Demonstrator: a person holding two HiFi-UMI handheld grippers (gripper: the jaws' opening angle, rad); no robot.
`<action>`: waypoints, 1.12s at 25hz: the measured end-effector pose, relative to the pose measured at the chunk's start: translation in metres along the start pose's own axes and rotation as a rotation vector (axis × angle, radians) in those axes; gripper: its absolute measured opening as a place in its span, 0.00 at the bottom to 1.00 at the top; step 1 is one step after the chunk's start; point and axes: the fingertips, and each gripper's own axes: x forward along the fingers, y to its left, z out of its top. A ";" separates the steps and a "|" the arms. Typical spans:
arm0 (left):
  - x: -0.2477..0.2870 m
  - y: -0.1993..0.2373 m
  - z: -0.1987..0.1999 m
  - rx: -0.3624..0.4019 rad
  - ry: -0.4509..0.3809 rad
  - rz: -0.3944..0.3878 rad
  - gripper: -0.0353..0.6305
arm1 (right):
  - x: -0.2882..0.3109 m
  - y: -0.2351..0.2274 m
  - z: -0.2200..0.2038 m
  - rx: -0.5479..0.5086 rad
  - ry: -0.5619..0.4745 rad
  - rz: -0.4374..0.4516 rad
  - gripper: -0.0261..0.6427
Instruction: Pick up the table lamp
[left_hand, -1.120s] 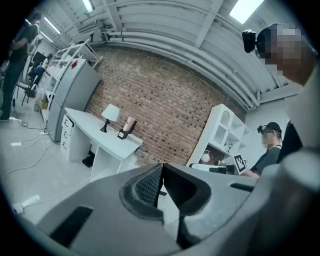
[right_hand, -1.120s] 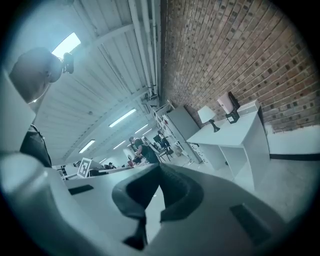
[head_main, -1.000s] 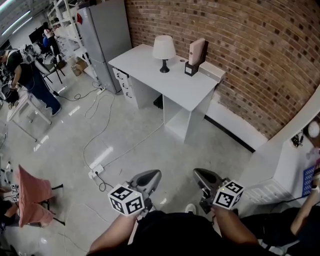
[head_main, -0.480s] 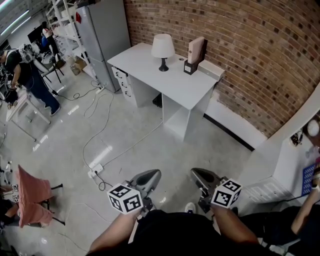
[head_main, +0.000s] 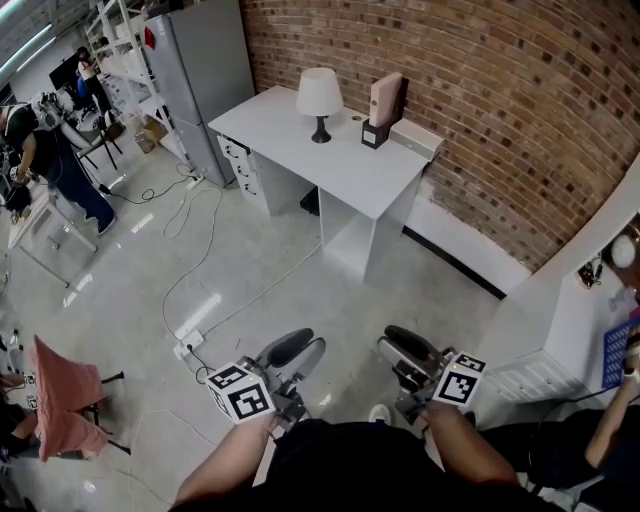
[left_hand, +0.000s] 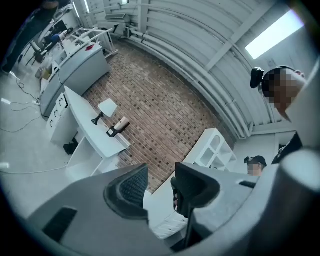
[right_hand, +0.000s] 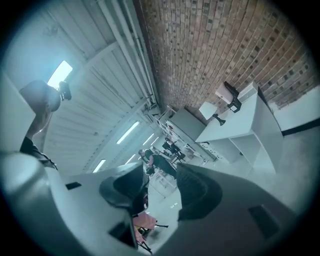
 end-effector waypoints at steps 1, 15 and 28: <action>0.000 -0.002 0.002 -0.008 -0.007 -0.014 0.31 | 0.000 0.001 0.002 0.014 -0.014 0.011 0.38; -0.006 0.002 0.013 -0.117 -0.065 -0.067 0.60 | 0.002 0.012 0.019 0.077 -0.155 0.088 0.93; -0.013 0.005 0.019 -0.103 -0.090 -0.116 0.68 | 0.013 0.007 0.012 0.089 -0.156 0.082 0.88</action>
